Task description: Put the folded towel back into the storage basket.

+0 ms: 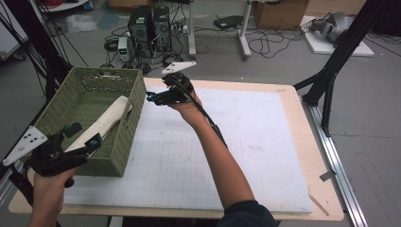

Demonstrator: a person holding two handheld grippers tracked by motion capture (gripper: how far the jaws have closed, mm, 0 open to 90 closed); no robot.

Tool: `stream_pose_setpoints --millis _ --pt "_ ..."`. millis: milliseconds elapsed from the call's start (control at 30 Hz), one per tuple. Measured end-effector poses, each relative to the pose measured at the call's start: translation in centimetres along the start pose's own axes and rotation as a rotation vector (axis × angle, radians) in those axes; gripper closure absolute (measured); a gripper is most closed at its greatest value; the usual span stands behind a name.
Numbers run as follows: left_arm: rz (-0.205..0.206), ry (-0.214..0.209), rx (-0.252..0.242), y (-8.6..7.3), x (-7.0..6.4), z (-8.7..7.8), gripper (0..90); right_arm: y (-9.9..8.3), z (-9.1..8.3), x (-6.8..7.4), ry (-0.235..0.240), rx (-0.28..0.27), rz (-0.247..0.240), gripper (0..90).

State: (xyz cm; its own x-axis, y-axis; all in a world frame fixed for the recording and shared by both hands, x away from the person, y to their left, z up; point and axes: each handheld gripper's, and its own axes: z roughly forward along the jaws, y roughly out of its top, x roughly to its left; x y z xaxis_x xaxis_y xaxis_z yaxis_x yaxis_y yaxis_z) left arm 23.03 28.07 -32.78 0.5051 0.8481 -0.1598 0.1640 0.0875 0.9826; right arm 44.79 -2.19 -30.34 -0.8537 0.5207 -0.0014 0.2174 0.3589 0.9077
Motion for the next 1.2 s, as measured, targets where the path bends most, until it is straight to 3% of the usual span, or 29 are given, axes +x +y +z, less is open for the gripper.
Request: stream_pose_setpoints --millis 200,300,500,667,900,1100,1200 --pt "0.009 -0.067 0.013 0.1 -1.7 1.5 16.8 -2.8 -4.5 -1.0 -0.055 -0.021 0.030 17.2" --pt "0.015 -0.104 0.022 -0.1 -2.8 2.6 16.9 -3.6 -5.8 -1.4 -0.041 -0.012 0.035 18.3" --pt "0.056 -0.182 0.081 -1.1 -5.4 5.3 16.9 -6.5 -10.1 -2.2 -0.110 -0.020 0.067 17.0" --pt "0.064 -0.242 0.086 -1.6 -6.8 6.7 17.0 -8.8 -13.5 -2.4 -0.156 -0.033 0.086 17.0" --pt "0.102 -0.294 0.089 -2.7 -8.3 8.6 17.0 -12.3 -17.6 -2.6 -0.229 -0.034 0.116 17.0" --pt "0.128 -0.333 0.106 -4.5 -9.3 10.2 17.2 -16.0 -21.1 -2.8 -0.281 -0.023 0.185 16.4" --pt "0.149 -0.345 0.127 -5.7 -9.6 11.0 17.3 -18.3 -23.0 -2.4 -0.339 -0.021 0.191 16.4"
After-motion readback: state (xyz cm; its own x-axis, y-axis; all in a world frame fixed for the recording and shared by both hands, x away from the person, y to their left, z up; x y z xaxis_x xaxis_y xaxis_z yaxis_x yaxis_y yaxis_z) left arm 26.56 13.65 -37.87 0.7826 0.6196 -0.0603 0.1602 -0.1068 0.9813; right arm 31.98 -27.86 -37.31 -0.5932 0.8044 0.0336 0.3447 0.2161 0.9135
